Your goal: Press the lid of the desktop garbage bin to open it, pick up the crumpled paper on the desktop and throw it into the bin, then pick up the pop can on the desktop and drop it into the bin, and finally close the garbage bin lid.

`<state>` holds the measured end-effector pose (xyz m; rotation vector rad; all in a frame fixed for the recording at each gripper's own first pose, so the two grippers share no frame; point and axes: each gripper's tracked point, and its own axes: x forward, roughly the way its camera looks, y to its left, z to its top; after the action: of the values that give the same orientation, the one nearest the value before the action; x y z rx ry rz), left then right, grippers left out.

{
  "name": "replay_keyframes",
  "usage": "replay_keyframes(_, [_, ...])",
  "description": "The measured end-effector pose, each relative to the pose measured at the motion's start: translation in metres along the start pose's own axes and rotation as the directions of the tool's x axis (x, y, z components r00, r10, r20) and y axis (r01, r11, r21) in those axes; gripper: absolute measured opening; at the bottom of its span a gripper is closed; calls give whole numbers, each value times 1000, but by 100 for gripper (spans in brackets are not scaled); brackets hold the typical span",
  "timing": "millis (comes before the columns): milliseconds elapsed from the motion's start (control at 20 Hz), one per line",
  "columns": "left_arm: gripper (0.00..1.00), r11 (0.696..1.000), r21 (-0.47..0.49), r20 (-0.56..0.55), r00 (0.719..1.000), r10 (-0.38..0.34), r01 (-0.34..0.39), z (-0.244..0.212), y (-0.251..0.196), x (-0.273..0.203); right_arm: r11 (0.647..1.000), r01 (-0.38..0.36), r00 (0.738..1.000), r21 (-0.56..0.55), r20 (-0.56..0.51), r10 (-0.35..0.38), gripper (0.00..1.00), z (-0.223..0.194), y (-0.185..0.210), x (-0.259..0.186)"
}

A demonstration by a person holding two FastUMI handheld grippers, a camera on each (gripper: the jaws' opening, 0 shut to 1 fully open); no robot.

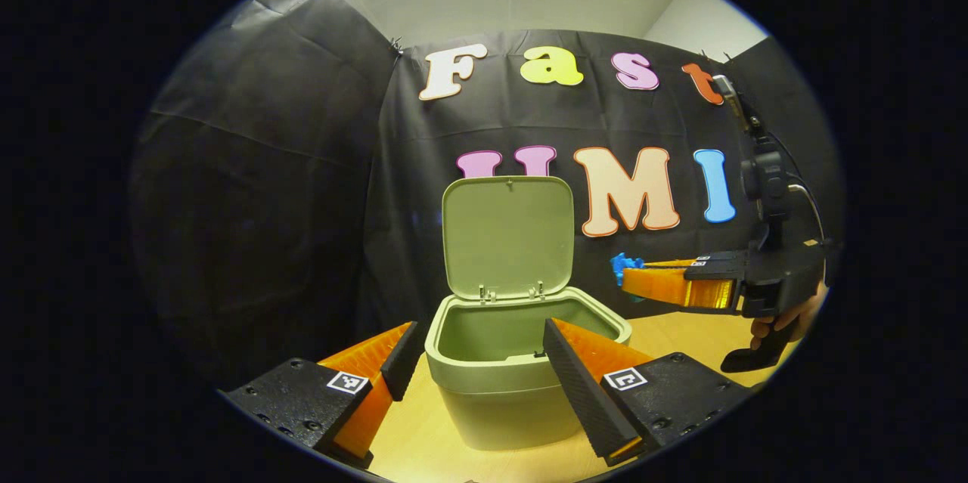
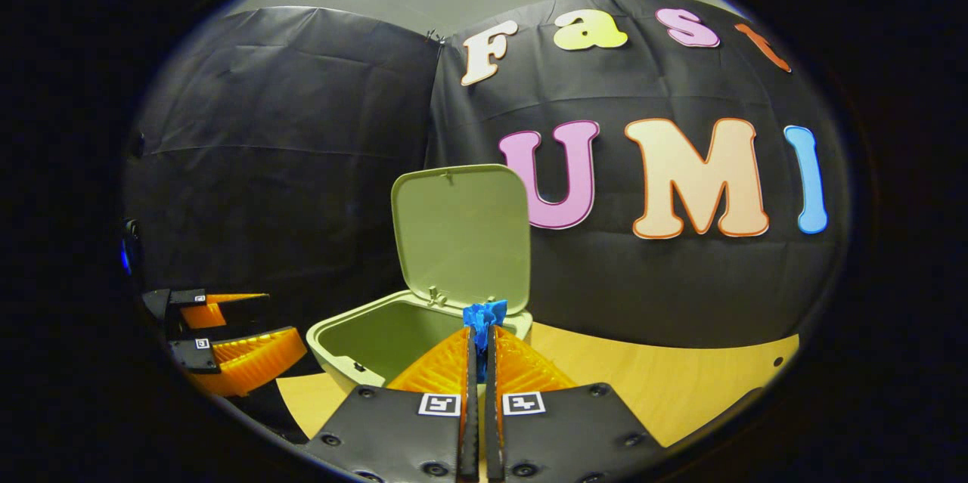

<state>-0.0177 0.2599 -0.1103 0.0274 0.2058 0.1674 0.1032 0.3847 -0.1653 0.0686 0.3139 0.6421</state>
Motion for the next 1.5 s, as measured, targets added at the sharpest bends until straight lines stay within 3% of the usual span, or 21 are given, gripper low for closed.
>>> replay_keyframes(150, [97, 1000, 4, -5, 1000, 2, -2, -4, 9, 1, 997, -77, 997, 11, 1, 77, 10, -5, 28, 15])
replay_keyframes(200, [97, 1000, 5, -4, 1000, 5, -5, -4, 12, 2, 996, -92, 996, 12, 3, 92, 39, -6, 34, 14])
replay_keyframes(300, [96, 1000, 2, -4, 1000, 2, -2, -4, 13, 4, 998, -52, 998, -33, 32, 53, 96, -1, 28, 9])
replay_keyframes(550, [96, 999, -20, 35, 999, -26, 27, 10, -3, 7, 990, 43, 991, -135, 131, -25, 98, 27, 3, -22])
replay_keyframes(900, [99, 994, -2, 62, 992, -107, 107, 20, -62, 2, 979, 179, 975, -99, 150, -163, 98, 35, -66, -85])
replay_keyframes(1250, [97, 977, -15, 50, 976, -210, 211, 15, -140, -10, 942, 323, 940, -90, 143, -309, 100, 33, -149, -169])
replay_keyframes(1500, [99, 961, -13, 22, 961, -276, 276, -1, -197, -22, 903, 426, 901, -57, 124, -417, 98, 24, -209, -236])
